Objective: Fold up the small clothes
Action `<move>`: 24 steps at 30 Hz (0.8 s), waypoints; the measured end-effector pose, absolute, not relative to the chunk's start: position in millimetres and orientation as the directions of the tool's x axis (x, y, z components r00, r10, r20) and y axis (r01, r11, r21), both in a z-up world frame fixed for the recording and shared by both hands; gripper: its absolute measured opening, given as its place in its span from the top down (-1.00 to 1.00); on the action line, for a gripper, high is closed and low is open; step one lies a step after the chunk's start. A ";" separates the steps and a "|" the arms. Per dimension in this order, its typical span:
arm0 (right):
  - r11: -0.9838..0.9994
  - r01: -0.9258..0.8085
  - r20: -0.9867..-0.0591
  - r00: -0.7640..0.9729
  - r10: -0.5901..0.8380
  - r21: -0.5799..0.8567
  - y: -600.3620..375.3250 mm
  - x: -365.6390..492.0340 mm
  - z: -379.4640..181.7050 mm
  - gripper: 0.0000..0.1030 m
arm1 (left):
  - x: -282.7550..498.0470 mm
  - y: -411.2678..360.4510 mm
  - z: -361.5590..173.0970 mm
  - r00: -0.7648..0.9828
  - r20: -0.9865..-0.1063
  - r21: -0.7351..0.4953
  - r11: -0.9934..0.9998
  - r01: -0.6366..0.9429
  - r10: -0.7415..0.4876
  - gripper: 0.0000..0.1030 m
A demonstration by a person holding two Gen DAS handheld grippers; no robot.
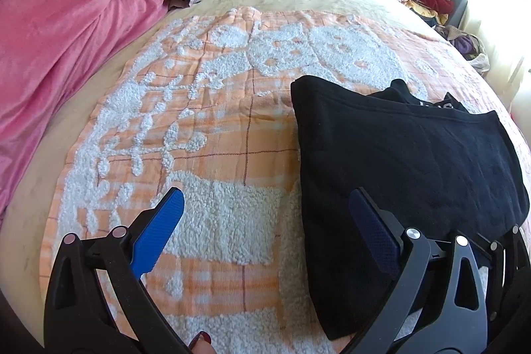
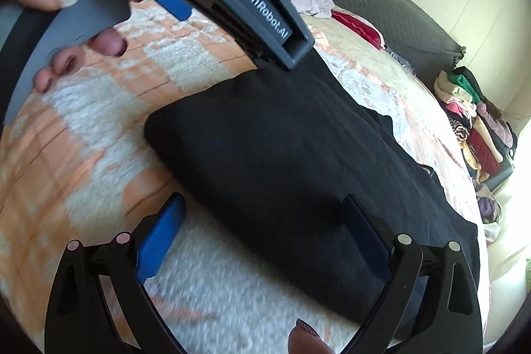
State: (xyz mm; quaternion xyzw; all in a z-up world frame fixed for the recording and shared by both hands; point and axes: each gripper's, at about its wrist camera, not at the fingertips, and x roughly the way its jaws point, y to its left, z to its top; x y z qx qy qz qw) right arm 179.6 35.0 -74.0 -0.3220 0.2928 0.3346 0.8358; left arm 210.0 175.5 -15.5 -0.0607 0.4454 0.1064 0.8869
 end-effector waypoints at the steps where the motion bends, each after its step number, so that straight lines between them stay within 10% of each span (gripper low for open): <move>1: 0.577 -0.742 -0.703 0.610 0.367 -0.342 36.6 183.2 -74.2 -0.83 | 212.1 175.9 -16.4 0.578 -0.805 -0.012 0.970 -0.244 0.135 -0.81; 6: 0.612 -0.713 -0.691 0.632 0.351 -0.341 37.8 197.0 -71.8 -0.74 | 222.4 181.0 -20.5 0.563 -0.818 -0.038 0.967 -0.253 0.115 -0.81; 14: 0.640 -0.720 -0.611 0.641 0.465 -0.268 13.4 192.5 -46.7 0.53 | 250.1 181.4 -26.1 0.533 -0.846 -0.147 0.958 -0.248 0.008 -0.81; 21: 0.686 -0.701 -0.553 0.656 0.514 -0.194 -17.2 192.6 -24.2 0.69 | 273.0 156.5 -26.2 0.525 -0.838 -0.290 0.936 -0.199 -0.148 -0.81; 24: 0.715 -0.680 -0.523 0.674 0.523 -0.161 -34.1 194.0 -14.6 0.73 | 278.9 136.7 -14.7 0.544 -0.812 -0.342 0.926 -0.156 -0.208 -0.29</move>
